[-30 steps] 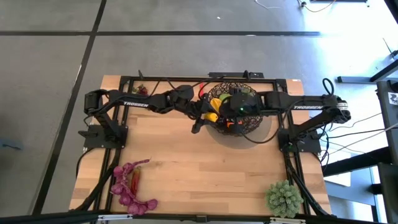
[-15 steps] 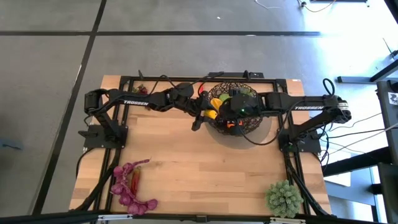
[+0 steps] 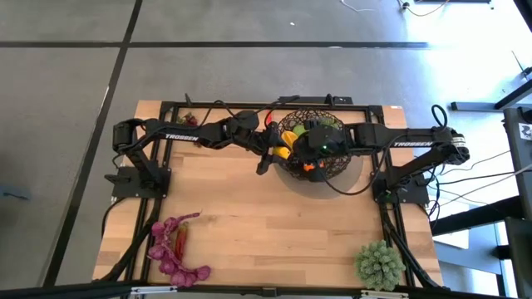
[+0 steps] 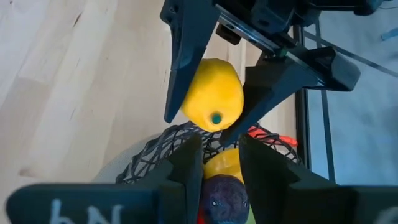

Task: Build produce basket
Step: Put the lemon into the black wire basket

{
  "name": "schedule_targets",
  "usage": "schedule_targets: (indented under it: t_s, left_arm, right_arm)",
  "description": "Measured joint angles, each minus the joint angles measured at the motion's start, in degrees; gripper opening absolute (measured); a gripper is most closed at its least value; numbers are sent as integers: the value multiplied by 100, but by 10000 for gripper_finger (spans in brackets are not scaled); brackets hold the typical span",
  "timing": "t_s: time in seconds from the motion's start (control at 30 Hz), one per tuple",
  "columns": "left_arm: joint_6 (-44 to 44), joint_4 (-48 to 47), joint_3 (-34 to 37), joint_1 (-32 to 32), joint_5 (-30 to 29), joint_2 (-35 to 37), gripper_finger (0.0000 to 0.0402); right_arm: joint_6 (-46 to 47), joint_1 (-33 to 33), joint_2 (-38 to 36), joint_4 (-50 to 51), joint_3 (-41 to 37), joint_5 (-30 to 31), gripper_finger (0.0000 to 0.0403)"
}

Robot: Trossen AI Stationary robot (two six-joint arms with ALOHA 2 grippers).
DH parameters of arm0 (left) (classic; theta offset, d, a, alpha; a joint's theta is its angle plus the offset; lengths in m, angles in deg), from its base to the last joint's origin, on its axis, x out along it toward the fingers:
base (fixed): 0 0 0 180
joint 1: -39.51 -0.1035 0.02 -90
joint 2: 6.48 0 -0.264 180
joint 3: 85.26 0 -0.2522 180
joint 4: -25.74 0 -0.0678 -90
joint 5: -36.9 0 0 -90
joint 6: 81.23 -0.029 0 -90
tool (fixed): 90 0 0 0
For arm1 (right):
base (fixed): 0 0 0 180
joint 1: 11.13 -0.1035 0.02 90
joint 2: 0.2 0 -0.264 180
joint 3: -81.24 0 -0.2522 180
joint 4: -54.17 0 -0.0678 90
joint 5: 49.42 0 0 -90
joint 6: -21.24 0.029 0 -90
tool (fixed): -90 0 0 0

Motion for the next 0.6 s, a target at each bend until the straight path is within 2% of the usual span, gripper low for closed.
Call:
schedule_targets:
  t_s: [0.2, 0.4, 0.6]
  left_arm:
    - [9, 0, 0, 0, 0, 1, 205]
    - [28, 0, 0, 0, -2, 2, 205]
    - [36, 1, 0, 0, -4, 2, 205]
  right_arm:
    - [-72, 4, 0, -12, 0, 236, 117]
    - [-506, 4, 2, -425, 0, 185, 153]
    - [-688, 4, 13, -411, 0, 154, 197]
